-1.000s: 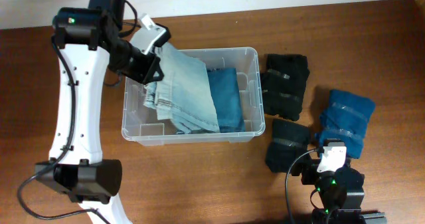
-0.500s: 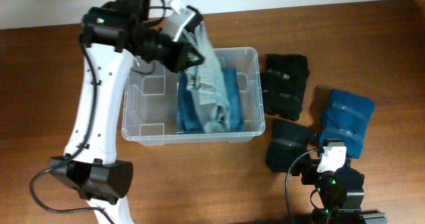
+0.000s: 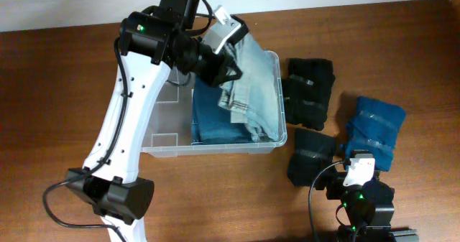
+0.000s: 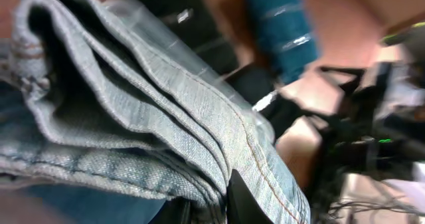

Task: Pack container
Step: 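Lay the light-blue jeans into the box beside the dark jeans, then open the left gripper and withdraw it to the left side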

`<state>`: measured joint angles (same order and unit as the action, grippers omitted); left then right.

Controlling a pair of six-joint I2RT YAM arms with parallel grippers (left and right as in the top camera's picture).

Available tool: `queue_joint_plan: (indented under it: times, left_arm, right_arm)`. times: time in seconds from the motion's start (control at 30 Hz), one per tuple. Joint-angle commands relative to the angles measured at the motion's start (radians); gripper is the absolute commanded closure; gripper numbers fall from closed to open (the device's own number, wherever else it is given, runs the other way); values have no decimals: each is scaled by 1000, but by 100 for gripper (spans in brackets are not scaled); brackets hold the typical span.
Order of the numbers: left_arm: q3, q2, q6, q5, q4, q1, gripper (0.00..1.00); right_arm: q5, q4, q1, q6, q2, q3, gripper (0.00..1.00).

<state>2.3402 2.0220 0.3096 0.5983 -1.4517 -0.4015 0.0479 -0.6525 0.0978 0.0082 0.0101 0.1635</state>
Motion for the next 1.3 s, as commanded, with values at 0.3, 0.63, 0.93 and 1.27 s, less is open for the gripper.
queue_joint_plan:
  times: [0.3,0.63,0.93,1.27]
  left_arm:
    - [15,20,-58,-503,-140,63,98]
    - [22,17,-198,-669,-189,187,51]
    - [22,16,-151,-303,-101,156,51]
    - [19,14,-256,-450,-37,75,58]
  right_arm:
    - [8,-1,7,7,-6,-6,1]
    - [8,-1,7,7,-6,-6,2]
    - [8,-1,7,7,-6,-6,2]
    - [8,-1,7,7,-6,-6,1]
